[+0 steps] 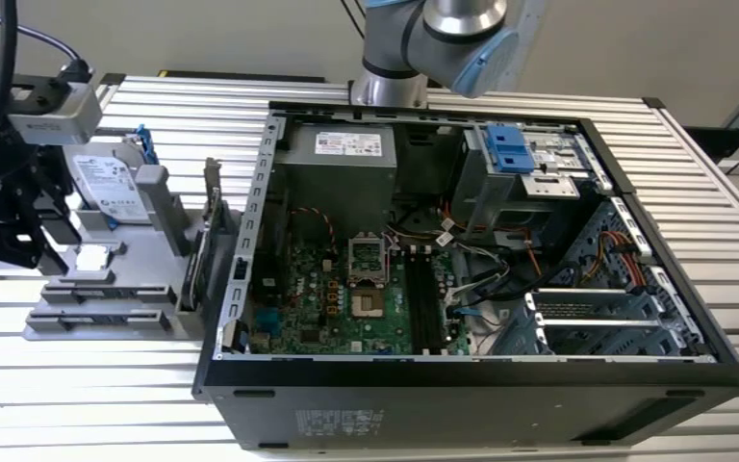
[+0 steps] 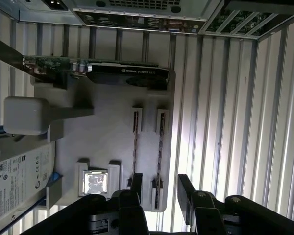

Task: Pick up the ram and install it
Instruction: 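Pick up the ram and move it above insertion slot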

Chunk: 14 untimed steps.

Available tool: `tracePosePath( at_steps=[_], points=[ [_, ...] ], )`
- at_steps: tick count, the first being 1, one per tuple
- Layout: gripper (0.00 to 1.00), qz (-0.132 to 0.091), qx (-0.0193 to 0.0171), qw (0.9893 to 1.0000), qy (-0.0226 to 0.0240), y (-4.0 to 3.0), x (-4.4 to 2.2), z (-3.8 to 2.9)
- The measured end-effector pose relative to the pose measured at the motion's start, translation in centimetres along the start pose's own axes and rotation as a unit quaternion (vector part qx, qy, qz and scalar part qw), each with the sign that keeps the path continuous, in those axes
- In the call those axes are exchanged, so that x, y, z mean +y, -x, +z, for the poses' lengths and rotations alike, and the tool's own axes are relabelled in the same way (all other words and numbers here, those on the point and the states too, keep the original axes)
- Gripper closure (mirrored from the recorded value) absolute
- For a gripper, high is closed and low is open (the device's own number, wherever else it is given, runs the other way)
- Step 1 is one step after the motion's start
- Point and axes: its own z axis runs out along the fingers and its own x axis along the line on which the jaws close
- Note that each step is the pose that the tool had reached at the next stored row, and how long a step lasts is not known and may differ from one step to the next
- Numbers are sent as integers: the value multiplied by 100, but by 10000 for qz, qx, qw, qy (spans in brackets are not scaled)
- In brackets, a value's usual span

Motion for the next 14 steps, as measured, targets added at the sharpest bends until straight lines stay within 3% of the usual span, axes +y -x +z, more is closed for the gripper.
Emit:
tracePosePath(
  at_steps=[14],
  points=[
    [0, -14, 1, 10000, -22, 6, 1, 92]
  ],
)
